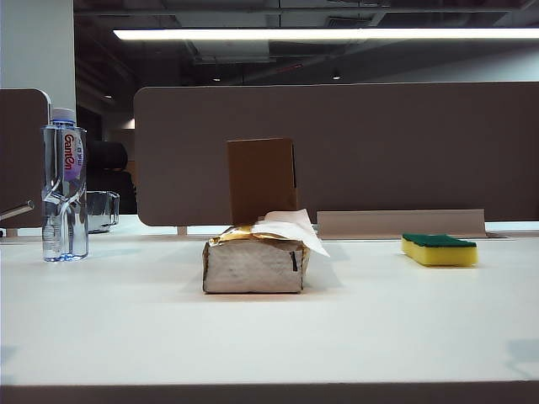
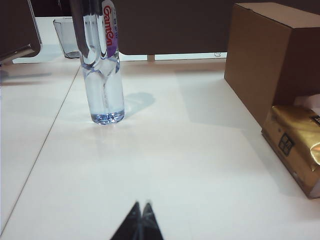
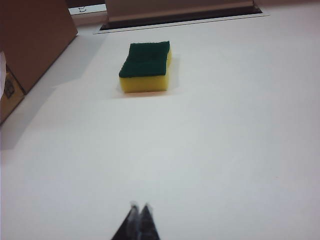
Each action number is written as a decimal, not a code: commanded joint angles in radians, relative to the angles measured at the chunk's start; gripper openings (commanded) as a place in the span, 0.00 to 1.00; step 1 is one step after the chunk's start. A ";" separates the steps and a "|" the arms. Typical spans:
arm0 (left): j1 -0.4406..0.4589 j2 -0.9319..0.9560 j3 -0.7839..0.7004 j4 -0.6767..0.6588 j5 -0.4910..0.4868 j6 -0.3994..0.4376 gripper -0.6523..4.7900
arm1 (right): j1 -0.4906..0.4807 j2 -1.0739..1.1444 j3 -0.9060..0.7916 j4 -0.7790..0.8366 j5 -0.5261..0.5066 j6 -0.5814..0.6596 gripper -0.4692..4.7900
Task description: Move the sponge from right to left to wipe the table, avoiding obstacles on the table, and finally reaching the bottle of mineral water.
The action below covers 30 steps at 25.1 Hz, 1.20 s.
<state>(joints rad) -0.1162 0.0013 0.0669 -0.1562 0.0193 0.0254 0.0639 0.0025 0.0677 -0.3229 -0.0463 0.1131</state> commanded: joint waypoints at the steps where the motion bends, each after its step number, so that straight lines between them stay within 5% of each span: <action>1: 0.001 0.001 0.003 0.008 0.003 0.001 0.11 | 0.000 0.000 0.004 0.013 0.002 -0.002 0.08; 19: 0.000 0.001 0.035 0.034 0.006 0.001 0.11 | 0.000 0.000 0.040 0.098 -0.064 -0.001 0.08; 22: 0.000 0.001 0.072 0.032 0.008 0.001 0.18 | 0.000 0.000 0.072 0.119 -0.068 0.000 0.08; 28: 0.000 0.002 0.209 0.001 0.150 0.000 0.20 | 0.000 0.000 0.222 0.123 -0.064 0.104 0.08; 30: 0.000 0.014 0.260 -0.069 0.166 0.000 0.28 | 0.000 0.005 0.264 0.112 -0.063 0.104 0.08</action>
<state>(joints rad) -0.1162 0.0063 0.2943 -0.1761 0.1658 0.0254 0.0639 0.0025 0.2989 -0.2176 -0.1085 0.2119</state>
